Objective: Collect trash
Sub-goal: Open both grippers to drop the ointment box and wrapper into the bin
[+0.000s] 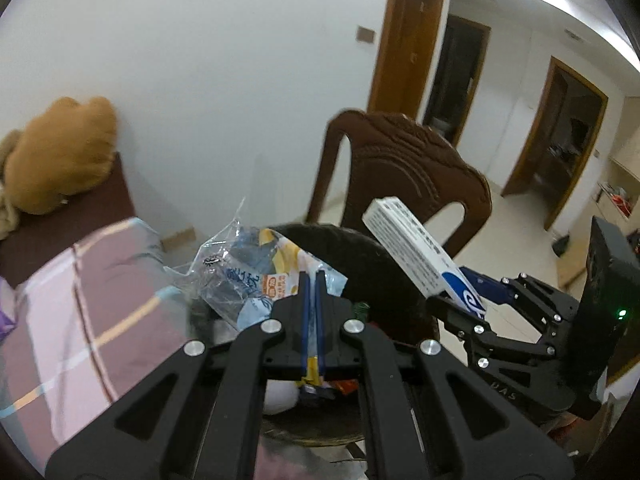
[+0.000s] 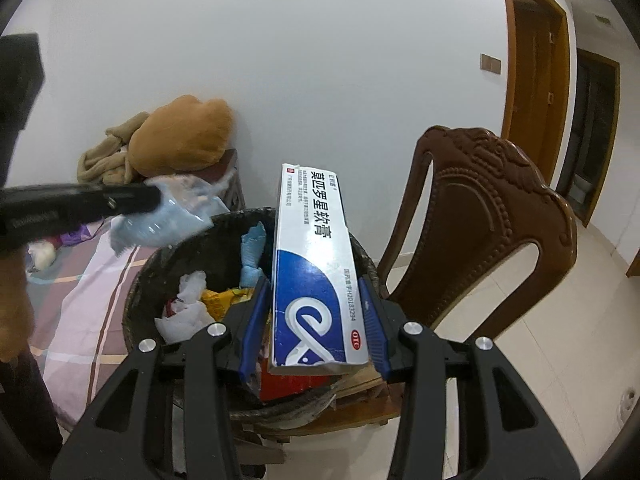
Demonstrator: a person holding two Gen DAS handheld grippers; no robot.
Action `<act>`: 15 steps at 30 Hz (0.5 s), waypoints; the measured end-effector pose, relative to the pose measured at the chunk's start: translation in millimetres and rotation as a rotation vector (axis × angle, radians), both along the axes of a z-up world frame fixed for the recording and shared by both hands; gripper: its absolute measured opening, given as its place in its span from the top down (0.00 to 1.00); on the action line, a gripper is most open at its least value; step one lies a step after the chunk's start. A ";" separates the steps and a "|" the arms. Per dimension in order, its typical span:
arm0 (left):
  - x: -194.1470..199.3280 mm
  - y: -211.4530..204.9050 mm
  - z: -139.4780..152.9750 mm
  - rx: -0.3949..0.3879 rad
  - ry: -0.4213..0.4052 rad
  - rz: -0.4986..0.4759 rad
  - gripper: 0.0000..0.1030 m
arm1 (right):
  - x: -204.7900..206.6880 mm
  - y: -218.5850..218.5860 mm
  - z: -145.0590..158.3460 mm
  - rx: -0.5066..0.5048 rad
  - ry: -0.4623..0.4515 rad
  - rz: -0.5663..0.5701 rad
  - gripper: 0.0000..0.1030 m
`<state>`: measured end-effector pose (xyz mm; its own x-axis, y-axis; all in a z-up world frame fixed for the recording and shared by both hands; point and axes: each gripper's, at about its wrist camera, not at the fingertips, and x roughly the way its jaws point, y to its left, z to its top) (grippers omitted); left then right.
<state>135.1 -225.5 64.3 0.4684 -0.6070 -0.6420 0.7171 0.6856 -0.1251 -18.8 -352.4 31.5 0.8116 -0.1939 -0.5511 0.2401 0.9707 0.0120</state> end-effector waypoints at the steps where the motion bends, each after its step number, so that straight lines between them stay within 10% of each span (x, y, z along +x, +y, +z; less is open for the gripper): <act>1: 2.3 -5.3 -5.5 0.007 0.016 -0.011 0.96 | -1.1 -1.5 -1.6 0.002 0.002 -0.002 0.57; 9: 5.3 -35.7 -35.3 0.043 0.066 -0.072 0.96 | 4.9 -5.2 -6.9 0.013 0.018 0.005 0.57; 15: 2.9 -23.9 -25.3 0.053 -0.061 0.068 0.35 | 16.3 6.5 -8.6 0.005 0.038 0.033 0.57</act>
